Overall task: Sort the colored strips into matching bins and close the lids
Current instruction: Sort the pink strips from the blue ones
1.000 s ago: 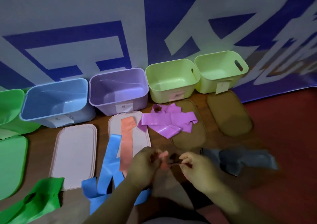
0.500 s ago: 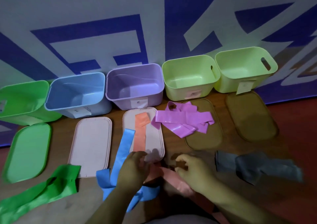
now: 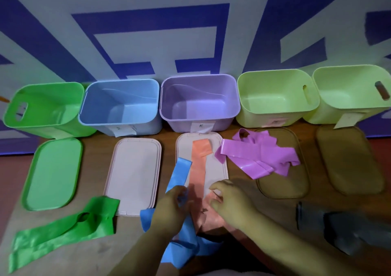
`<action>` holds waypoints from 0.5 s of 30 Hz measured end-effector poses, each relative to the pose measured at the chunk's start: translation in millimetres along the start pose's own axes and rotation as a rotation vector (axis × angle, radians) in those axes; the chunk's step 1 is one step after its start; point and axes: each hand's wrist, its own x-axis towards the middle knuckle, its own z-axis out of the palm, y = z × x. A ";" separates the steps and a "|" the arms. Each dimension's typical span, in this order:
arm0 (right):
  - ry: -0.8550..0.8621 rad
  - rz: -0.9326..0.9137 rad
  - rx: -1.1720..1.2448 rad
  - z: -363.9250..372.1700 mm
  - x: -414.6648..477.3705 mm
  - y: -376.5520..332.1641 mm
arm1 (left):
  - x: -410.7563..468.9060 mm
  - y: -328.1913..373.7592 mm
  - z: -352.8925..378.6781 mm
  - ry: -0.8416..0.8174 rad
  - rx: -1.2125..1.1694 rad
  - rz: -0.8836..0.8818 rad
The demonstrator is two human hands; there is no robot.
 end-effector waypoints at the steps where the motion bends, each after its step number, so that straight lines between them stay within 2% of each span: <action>1: 0.001 0.013 0.005 0.5 6.0 -2.8 | 3.4 1.3 -0.5 0.003 -0.008 -0.002; 7: -0.010 -0.024 -0.117 -4.0 41.4 -10.5 | 26.0 11.4 -8.5 0.036 -0.003 -0.034; 12: 0.033 -0.113 -0.247 -16.3 61.6 -16.5 | 33.9 11.0 1.1 -0.080 0.028 -0.077; 15: 0.053 -0.121 -0.274 -12.1 84.0 -11.2 | 30.6 13.0 6.9 -0.076 0.064 -0.087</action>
